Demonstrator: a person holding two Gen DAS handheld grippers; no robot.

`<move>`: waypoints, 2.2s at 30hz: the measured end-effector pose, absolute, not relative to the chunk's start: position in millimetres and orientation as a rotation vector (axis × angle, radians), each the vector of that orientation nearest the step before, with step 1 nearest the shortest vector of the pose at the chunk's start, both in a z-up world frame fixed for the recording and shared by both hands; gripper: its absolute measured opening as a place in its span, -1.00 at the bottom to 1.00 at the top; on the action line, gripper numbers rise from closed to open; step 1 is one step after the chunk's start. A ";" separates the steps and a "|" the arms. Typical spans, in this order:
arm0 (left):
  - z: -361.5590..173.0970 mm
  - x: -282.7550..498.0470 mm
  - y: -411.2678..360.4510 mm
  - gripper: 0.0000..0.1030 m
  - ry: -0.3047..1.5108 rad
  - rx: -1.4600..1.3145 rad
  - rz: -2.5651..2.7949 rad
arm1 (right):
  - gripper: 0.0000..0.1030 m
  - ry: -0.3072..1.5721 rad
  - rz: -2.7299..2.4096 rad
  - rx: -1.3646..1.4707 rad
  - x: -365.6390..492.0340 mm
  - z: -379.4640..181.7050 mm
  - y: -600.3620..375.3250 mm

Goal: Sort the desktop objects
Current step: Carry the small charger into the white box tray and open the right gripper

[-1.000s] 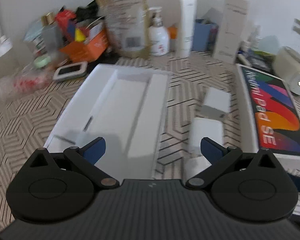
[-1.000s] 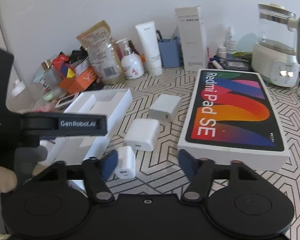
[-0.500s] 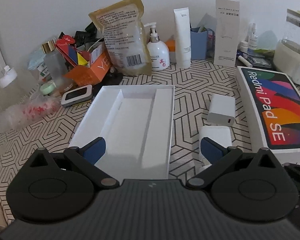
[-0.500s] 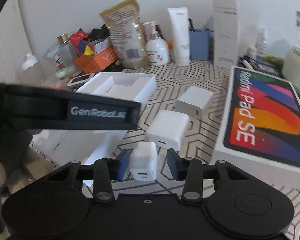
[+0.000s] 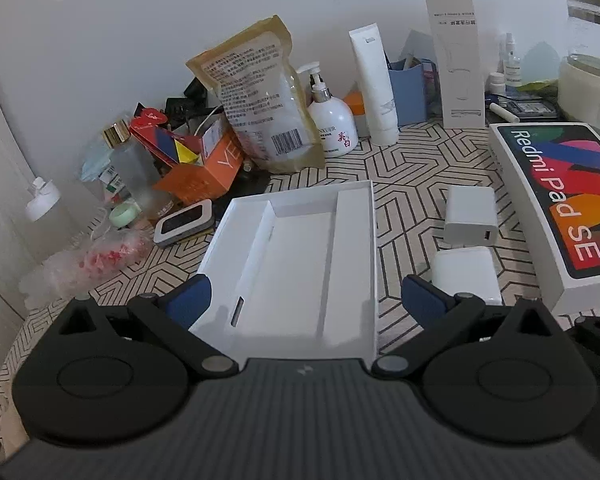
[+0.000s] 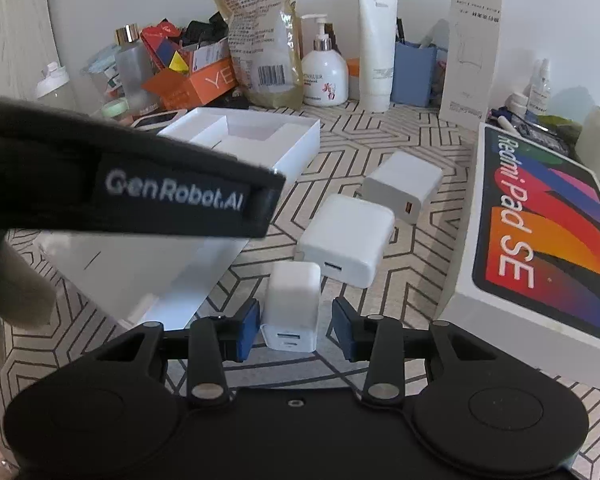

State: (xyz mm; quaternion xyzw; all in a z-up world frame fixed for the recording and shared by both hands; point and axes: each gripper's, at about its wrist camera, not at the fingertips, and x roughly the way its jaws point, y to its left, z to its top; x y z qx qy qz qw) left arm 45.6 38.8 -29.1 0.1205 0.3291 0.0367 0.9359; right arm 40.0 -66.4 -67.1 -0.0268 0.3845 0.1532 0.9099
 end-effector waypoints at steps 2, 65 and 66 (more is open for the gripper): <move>-28.6 45.9 40.5 1.00 0.678 0.233 0.066 | -0.15 0.796 0.312 -0.056 40.4 -67.8 -63.8; -22.3 51.4 161.1 1.00 0.663 -0.140 0.280 | 0.11 0.720 0.789 -0.123 53.4 -72.1 29.1; -20.1 50.0 164.9 1.00 0.645 -0.180 0.275 | 0.16 0.698 0.779 -0.101 51.3 -67.2 24.1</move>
